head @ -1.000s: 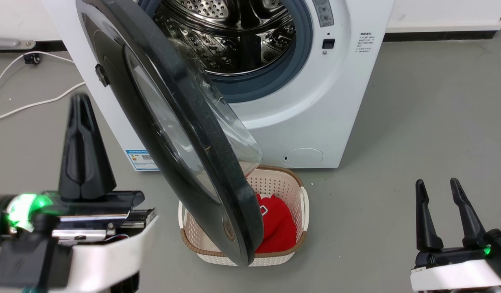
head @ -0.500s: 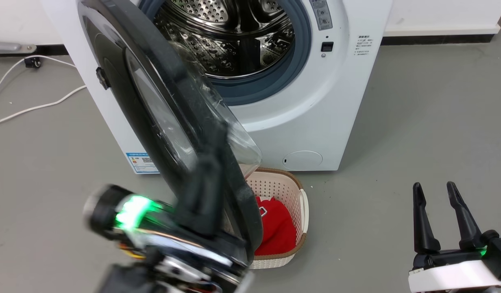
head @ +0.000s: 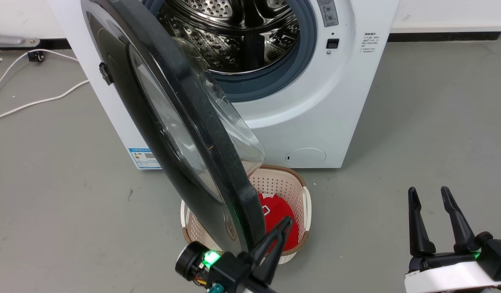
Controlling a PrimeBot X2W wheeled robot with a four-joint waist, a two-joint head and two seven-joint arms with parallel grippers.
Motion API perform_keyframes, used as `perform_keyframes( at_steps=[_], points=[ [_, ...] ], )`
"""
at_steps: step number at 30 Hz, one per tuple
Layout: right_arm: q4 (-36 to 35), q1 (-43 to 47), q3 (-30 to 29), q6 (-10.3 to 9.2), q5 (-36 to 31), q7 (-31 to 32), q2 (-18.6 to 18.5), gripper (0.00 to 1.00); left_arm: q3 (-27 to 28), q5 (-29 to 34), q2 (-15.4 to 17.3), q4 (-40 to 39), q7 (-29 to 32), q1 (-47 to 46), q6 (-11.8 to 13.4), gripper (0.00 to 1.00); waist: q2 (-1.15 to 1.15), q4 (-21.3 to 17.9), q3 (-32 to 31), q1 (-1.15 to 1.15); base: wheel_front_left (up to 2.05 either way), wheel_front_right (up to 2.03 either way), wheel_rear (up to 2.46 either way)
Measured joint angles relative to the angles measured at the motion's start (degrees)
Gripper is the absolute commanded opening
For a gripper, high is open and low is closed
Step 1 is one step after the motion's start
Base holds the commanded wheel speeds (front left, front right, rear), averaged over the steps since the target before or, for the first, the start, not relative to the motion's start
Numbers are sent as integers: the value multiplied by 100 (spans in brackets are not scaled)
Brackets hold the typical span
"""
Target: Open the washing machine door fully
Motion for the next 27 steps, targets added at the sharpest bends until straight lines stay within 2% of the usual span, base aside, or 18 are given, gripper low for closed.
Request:
perform_keyframes(
  at_steps=[6,13,22,27],
  points=[
    [80,-30,26,0,65,0,0,100,62,-123,-91,497,-225,-420,172,0,0,-30,30,0,0,0,0],
    [137,-43,88,0,116,0,0,100,85,-283,-146,714,-322,-638,445,0,0,-94,69,0,0,0,0],
    [157,-44,58,0,155,3,0,100,88,-269,-171,412,-335,-514,713,0,0,60,143,0,0,0,0],
    [130,-35,-109,-1,130,29,2,100,19,-236,-151,127,-342,-232,734,0,0,328,164,0,0,0,0]
  ],
)
